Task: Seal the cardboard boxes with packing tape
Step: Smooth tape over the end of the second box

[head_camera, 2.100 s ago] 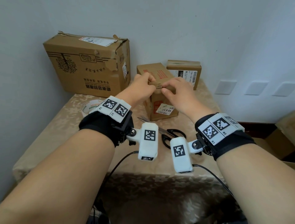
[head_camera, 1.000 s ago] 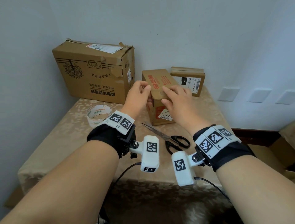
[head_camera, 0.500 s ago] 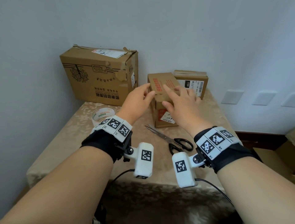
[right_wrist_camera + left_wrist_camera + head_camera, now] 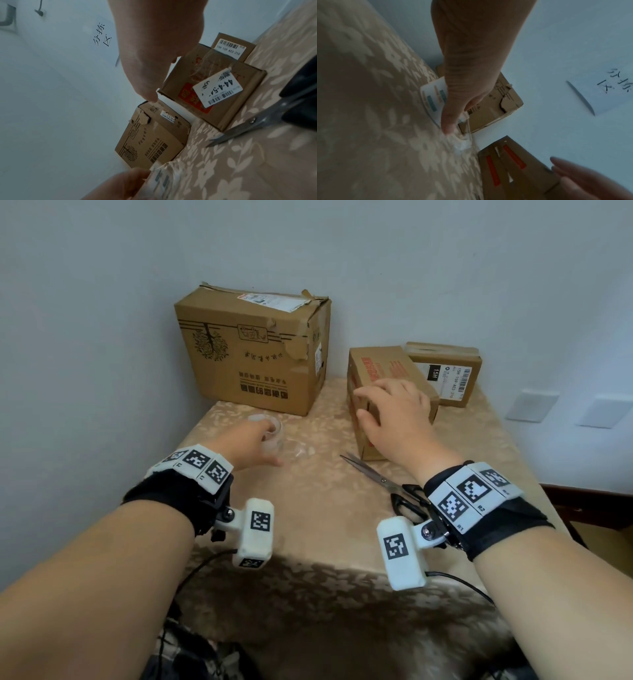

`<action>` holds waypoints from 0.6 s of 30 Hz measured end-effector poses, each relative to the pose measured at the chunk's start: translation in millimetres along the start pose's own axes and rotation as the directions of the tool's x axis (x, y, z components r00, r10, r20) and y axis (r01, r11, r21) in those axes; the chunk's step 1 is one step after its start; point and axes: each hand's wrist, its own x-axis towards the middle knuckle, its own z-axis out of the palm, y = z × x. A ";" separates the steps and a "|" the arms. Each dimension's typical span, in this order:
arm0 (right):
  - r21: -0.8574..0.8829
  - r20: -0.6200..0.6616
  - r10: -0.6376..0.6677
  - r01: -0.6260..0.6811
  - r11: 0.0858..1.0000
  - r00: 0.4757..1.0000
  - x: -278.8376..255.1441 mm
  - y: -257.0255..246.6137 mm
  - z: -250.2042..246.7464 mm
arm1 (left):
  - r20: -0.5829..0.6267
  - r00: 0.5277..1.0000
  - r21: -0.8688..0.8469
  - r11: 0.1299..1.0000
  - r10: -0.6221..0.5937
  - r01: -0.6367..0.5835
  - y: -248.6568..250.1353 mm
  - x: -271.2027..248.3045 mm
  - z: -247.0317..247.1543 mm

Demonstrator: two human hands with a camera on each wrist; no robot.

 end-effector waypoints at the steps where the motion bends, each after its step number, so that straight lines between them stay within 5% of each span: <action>1: 0.006 0.002 -0.004 0.004 1.000 1.000 0.8 -1.9 2.6 | -0.034 0.999 0.011 1.000 0.026 -0.025 1.2 -1.0 0.5; 4: 0.066 -0.025 -0.018 0.019 0.998 1.000 5.7 -7.3 6.3 | -0.112 0.990 0.011 0.996 0.085 -0.085 12.9 -3.5 -7.4; 8: 0.342 -0.150 0.031 0.023 0.940 0.988 15.2 -11.1 -7.4 | -0.217 0.957 -0.266 0.931 0.193 -0.249 34.0 -4.4 -25.5; 15: 0.717 0.142 0.135 -0.196 0.669 0.981 11.0 -8.1 -26.0 | -0.346 0.890 -0.342 0.844 0.297 -0.414 60.1 -13.1 -45.4; 18: 0.683 0.080 0.150 -0.164 0.711 0.985 9.5 -4.1 -29.1 | -0.330 0.882 -0.316 0.841 0.336 -0.438 65.7 -15.0 -45.9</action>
